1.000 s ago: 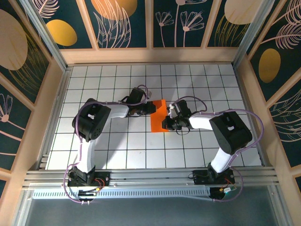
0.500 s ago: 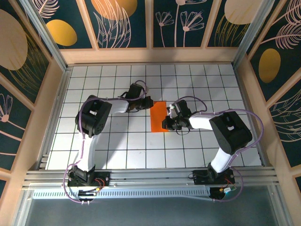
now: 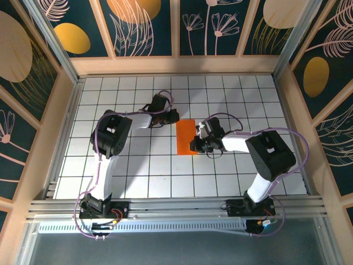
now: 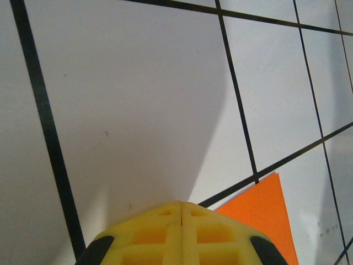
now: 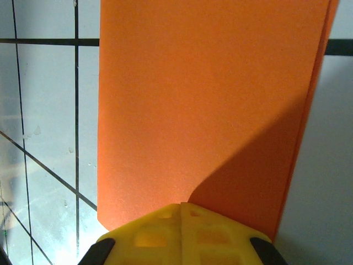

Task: Fold a paper plane with a square sheet of paper (fold left side to right side)
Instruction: First fold the square sheet of paper in half at the center of the table, then fold the triangle a second time at the center of the table.

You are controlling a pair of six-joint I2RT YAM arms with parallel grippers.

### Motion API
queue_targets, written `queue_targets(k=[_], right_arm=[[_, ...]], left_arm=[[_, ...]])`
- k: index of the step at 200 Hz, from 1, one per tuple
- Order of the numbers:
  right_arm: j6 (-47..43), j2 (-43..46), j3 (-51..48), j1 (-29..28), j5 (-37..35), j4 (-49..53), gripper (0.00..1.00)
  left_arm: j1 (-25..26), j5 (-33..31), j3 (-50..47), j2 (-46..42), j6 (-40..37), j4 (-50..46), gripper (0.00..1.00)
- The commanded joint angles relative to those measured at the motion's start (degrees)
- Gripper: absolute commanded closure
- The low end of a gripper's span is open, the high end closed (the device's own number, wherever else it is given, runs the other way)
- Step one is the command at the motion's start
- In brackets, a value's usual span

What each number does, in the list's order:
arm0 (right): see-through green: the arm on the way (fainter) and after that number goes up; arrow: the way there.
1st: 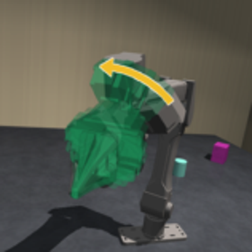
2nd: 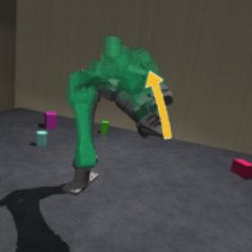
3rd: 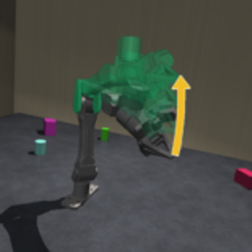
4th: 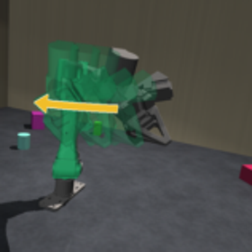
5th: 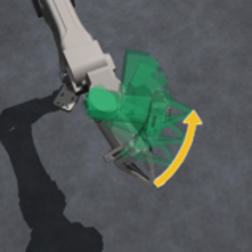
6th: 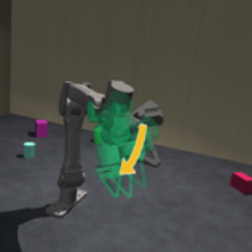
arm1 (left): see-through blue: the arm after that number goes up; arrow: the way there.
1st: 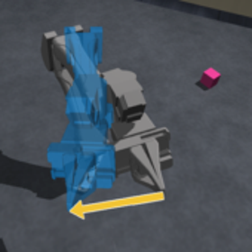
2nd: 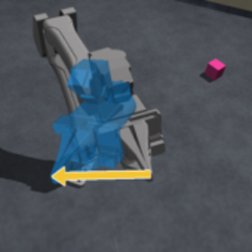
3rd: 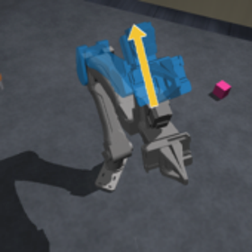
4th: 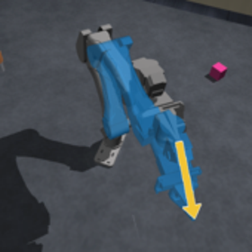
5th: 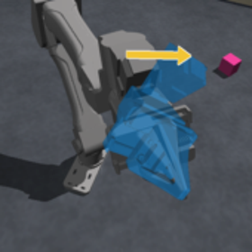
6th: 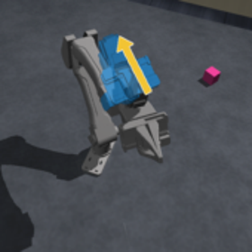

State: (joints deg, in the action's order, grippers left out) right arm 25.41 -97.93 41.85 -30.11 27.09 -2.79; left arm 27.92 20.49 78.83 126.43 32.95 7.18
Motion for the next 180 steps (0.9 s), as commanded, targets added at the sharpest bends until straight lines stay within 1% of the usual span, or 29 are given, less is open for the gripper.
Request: queue_targets(k=[1,20,45,63,80,119,152,180], right_arm=[[-0.5,-4.1,-3.7,0.8,-8.0,8.1,1.0],[0.1,-3.7,-3.6,0.8,-7.3,7.4,1.0],[0.9,-3.2,-3.6,0.7,-6.3,6.2,1.0],[1.4,-3.1,-3.8,0.7,-6.0,5.5,1.0],[1.7,-3.0,-4.1,0.6,-6.1,4.8,1.0],[1.8,-3.3,-3.8,0.4,-6.3,4.7,1.0],[1.8,-3.5,-3.8,0.2,-6.3,4.8,1.0],[1.8,-3.4,-3.7,0.1,-6.0,5.0,1.0]], left_arm=[[-2.2,-2.8,1.3,-0.3,-1.8,-2.6,1.0],[-2.2,-2.2,-0.1,-4.4,-2.0,-2.4,1.0],[-1.7,-1.0,-6.0,-11.3,-1.4,-1.3,1.0],[-0.1,-0.1,-11.2,-15.9,-0.2,-0.3,1.0],[2.5,1.5,-15.8,-18.2,2.2,2.0,1.0],[7.6,2.1,-19.3,-17.4,6.6,4.4,1.0],[7.8,-0.6,-19.7,-15.7,6.7,3.7,1.0],[7.8,-1.3,-19.5,-14.1,6.4,3.0,1.0]])
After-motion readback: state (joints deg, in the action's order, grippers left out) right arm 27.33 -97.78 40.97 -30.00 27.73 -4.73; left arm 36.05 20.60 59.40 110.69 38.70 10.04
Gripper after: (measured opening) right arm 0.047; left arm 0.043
